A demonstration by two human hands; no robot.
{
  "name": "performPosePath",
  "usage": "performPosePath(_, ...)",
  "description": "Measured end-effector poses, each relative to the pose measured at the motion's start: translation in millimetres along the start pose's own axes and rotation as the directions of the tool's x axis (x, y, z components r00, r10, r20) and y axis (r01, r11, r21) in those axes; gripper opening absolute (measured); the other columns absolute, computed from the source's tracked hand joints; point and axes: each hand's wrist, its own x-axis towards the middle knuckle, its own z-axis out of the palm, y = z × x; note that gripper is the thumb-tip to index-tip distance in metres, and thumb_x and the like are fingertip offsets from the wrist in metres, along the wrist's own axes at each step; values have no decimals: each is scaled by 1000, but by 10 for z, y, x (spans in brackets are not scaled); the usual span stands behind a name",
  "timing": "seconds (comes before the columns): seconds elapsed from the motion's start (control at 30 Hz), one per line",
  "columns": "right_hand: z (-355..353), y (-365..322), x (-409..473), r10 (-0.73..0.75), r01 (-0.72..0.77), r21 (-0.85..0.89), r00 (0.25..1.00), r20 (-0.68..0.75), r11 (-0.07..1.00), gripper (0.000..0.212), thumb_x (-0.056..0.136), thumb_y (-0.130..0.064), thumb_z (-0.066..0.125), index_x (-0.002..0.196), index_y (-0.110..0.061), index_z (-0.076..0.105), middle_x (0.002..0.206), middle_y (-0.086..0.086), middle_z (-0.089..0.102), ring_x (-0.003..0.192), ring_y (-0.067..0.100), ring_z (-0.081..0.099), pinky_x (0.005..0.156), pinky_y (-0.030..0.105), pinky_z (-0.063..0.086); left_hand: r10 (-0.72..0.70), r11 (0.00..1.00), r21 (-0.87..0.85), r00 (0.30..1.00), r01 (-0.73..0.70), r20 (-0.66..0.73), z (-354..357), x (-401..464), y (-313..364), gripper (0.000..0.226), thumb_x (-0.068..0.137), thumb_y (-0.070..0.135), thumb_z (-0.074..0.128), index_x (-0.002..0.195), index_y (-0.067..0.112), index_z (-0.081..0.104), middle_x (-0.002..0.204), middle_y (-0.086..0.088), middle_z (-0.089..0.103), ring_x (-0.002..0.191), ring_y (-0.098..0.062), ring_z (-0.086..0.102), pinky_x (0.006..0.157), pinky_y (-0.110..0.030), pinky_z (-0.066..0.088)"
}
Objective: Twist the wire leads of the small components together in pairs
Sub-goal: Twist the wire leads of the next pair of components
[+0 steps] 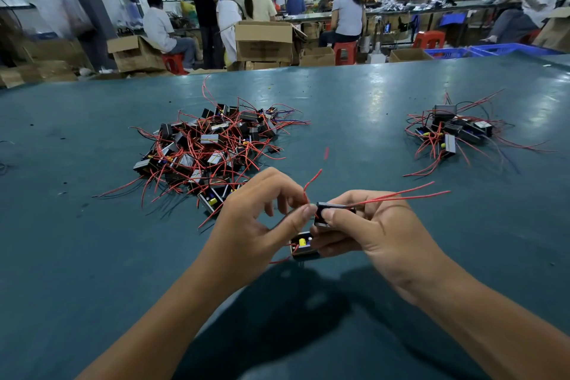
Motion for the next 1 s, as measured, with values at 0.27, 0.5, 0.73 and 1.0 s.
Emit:
performPosePath(0.27, -49, -31, 12, 7, -8, -16, 999, -48, 1000, 9, 91, 2, 58, 83, 3, 62, 79, 31, 69, 57, 29, 69, 52, 31, 59, 45, 999, -21, 996, -44, 78, -39, -6, 17, 8, 87, 21, 70, 84, 14, 68, 86, 12, 59, 76, -17, 56, 65, -34, 44)
performPosePath(0.5, -92, -37, 45, 4, -5, -36, 1000, -19, 999, 7, 92, 0, 59, 89, 6, 62, 81, 30, 70, 59, 29, 69, 53, 29, 58, 26, 999, -34, 996, -24, 81, -51, -13, -29, 11, 88, 26, 71, 92, 16, 69, 90, 9, 65, 80, -20, 61, 65, -36, 45)
performPosePath(0.73, -150, -51, 115, -19, 20, 6, 992, -128, 1000, 10, 92, 0, 58, 84, 0, 63, 74, 21, 72, 57, 24, 70, 52, 26, 57, -77, 997, 26, 995, 75, 58, -116, 8, -67, 9, 89, 30, 66, 96, 24, 68, 89, 12, 66, 81, -16, 62, 70, -28, 44)
performPosePath(1.0, -213, -7, 201, -6, 18, 56, 977, -211, 998, 11, 93, -1, 57, 83, 0, 60, 72, 21, 71, 53, 23, 69, 49, 25, 56, -175, 976, 121, 982, 182, -67, -173, 47, -118, 3, 91, 23, 65, 89, 23, 68, 80, 18, 62, 71, -6, 57, 65, -21, 42)
